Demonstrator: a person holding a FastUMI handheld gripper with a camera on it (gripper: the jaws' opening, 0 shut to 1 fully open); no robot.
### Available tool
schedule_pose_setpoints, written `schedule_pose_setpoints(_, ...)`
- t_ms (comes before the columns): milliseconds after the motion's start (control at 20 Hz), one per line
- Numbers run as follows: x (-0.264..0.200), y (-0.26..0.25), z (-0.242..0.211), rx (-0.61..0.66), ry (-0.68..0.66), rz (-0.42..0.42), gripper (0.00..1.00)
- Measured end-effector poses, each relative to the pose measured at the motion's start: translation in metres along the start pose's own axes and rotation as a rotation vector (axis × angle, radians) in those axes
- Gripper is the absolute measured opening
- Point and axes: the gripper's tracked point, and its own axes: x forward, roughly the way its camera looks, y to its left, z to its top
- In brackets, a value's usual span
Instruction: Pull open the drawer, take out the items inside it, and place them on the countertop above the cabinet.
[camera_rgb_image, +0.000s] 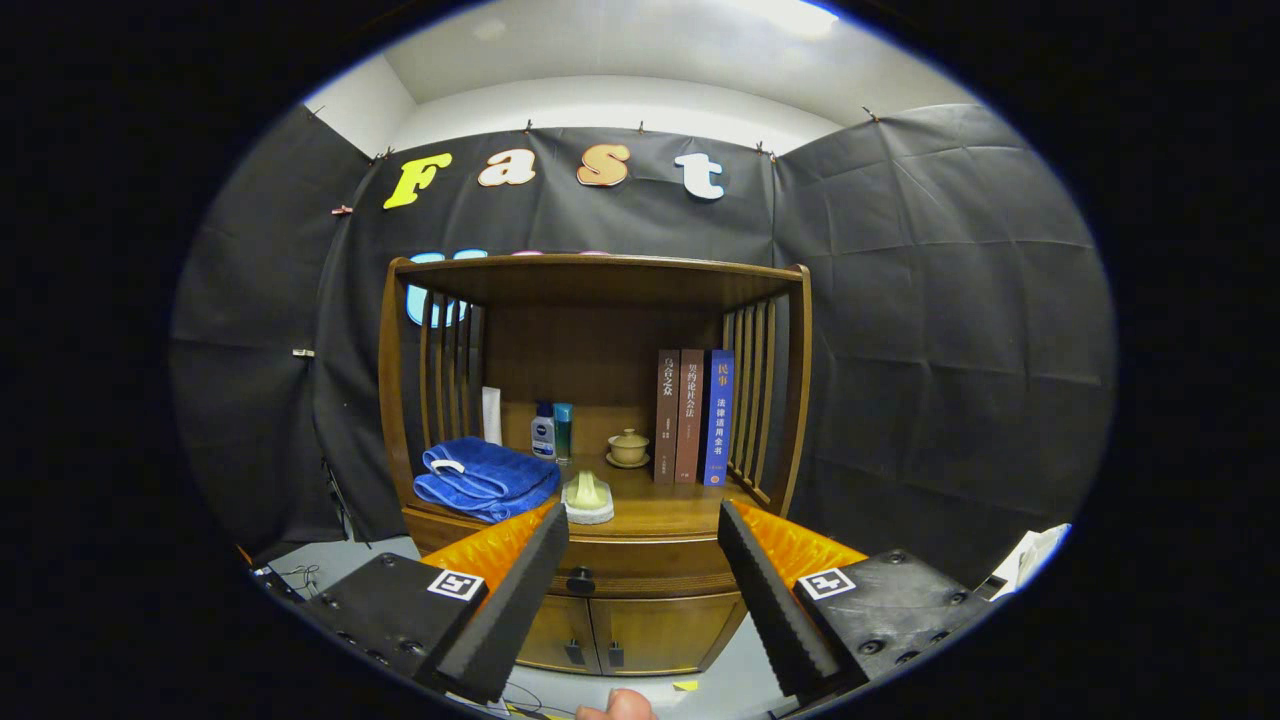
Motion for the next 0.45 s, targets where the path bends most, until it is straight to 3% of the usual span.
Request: schedule_pose_setpoints(450, -0.0017, -0.0049, 0.0022, 0.004, -0.006, -0.007, 0.98)
